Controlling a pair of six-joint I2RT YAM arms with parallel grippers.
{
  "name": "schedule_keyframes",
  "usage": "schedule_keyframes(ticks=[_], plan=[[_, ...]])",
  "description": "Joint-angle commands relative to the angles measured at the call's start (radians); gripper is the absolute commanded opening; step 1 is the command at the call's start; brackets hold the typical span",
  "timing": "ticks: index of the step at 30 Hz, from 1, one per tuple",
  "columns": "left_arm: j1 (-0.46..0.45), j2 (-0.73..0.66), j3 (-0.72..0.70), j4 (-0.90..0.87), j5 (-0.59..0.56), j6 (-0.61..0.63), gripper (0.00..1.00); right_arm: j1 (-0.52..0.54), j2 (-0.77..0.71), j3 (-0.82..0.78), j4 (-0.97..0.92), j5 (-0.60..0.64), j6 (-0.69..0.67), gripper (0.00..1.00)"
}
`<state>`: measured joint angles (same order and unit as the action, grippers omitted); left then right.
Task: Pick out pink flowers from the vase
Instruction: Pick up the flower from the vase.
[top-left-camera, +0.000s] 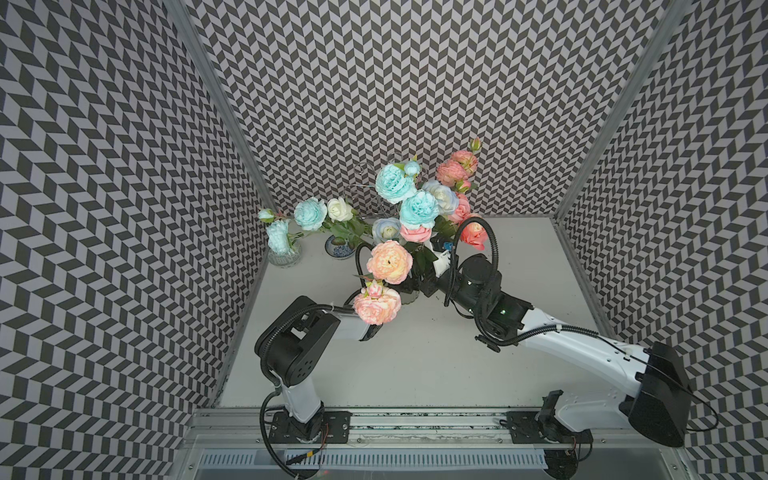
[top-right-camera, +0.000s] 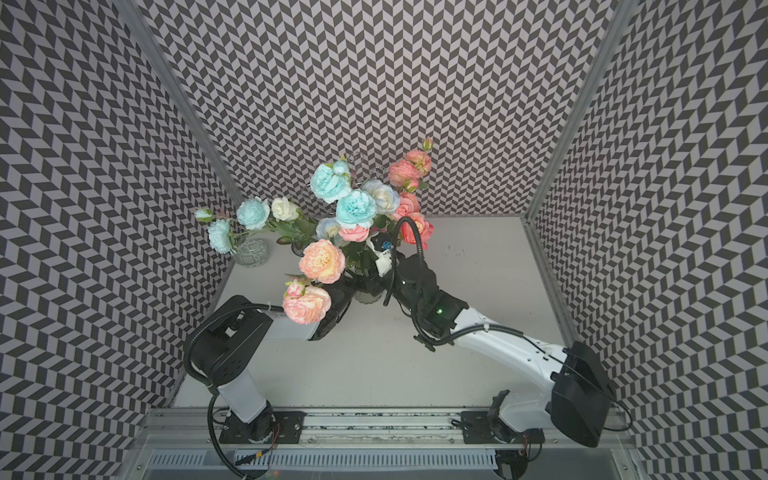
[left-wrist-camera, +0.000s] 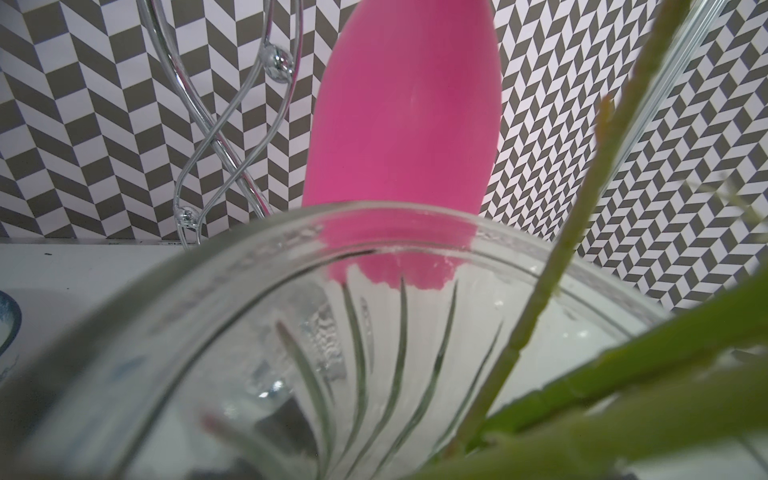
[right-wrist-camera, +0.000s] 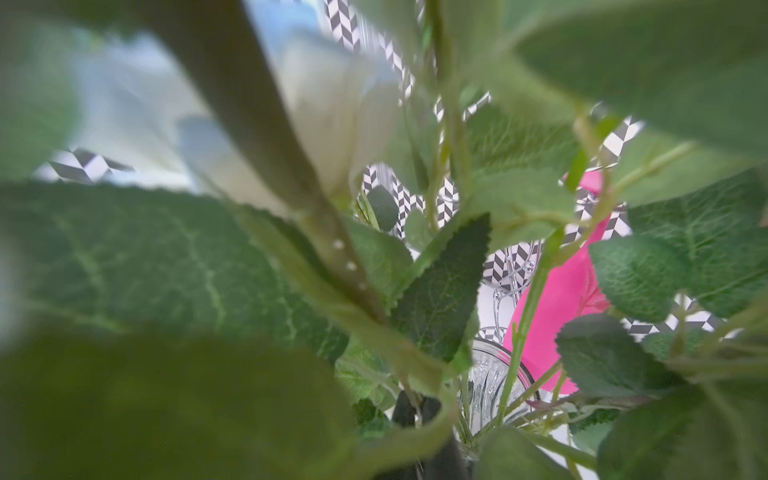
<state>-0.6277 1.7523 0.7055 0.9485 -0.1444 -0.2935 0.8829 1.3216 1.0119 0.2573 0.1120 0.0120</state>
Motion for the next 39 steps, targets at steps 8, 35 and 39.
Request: schedule_keyframes(ticks=[8, 35, 39], plan=[[-0.007, 0.028, 0.018, -0.078, 0.036, -0.078, 0.92, 0.001, -0.164, -0.056, -0.012, -0.021, 0.038, 0.00], [-0.007, 0.047, 0.033, -0.103, 0.036, -0.082, 0.92, 0.001, -0.395, -0.129, -0.107, 0.057, 0.068, 0.00], [-0.007, 0.047, 0.031, -0.103, 0.031, -0.078, 0.92, 0.001, -0.405, -0.157, -0.080, 0.068, 0.079, 0.00]])
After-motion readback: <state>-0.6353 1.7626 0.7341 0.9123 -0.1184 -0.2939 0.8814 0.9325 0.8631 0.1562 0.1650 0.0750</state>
